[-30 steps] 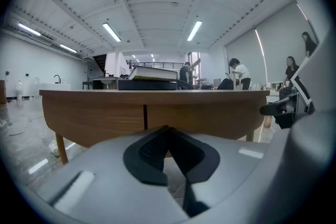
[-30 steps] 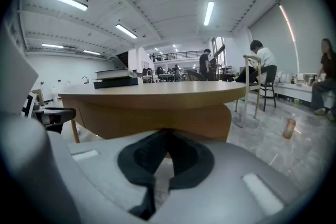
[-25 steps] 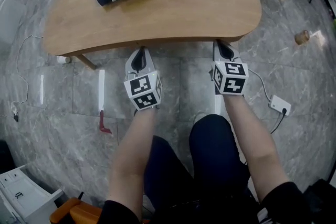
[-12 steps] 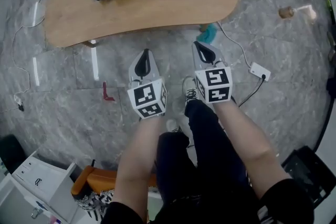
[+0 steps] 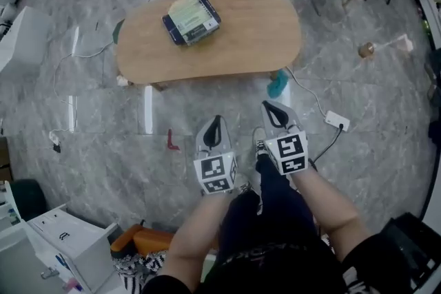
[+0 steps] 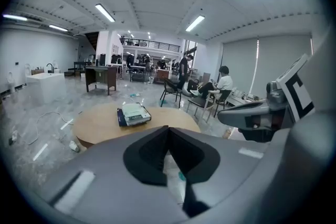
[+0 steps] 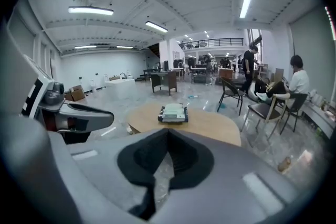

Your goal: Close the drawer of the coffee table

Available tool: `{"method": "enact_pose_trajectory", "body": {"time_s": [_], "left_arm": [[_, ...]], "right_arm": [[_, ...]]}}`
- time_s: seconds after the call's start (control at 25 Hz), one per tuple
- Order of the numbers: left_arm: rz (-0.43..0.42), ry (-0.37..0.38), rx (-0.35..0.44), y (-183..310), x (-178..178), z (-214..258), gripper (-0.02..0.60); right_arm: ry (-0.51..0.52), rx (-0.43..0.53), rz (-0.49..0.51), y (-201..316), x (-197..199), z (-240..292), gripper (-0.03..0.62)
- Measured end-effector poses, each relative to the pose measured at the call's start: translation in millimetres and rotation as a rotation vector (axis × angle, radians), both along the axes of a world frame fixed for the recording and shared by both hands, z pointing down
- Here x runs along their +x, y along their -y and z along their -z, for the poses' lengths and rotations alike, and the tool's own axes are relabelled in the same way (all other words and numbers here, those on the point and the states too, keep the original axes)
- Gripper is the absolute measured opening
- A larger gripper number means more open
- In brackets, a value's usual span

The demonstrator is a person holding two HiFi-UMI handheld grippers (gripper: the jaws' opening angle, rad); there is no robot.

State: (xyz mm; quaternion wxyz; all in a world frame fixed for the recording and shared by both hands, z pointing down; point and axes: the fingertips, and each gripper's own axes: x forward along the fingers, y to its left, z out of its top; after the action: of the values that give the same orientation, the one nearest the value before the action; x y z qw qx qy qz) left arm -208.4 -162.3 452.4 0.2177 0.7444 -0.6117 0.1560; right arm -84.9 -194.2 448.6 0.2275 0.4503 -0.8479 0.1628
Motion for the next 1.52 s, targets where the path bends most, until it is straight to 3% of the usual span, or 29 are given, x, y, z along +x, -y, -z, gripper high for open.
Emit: {"method": "enact_pose_trajectory", "body": {"time_s": [0.28,0.48,0.84,1.16,1.36,1.52], "left_arm": [[-0.020,-0.004,0.143,-55,-10,135,0.003],[-0.077,-0.001,0.189,-104,-13,180,0.003],[-0.133,-0.033,0.158,-196,-20,199,0.003],[-0.131,-0.045,0.168,-239,-7,213,0.003],[-0.099,-0.041,0.173,-262,14,216,0.003],[-0.096,-0.056,0.156,-280,53,212,0.003]], "right_arm": [[0.057,0.110,0.031,-47,-13,128,0.000],[0.068,0.167,0.066,-101,-24,188,0.001],[0.089,0.110,0.155,-216,-44,211,0.000],[0.104,0.084,0.196,-266,-29,212,0.002],[0.108,0.089,0.229,-287,-5,215,0.002],[0.108,0.083,0.251,-305,28,215,0.002]]}}
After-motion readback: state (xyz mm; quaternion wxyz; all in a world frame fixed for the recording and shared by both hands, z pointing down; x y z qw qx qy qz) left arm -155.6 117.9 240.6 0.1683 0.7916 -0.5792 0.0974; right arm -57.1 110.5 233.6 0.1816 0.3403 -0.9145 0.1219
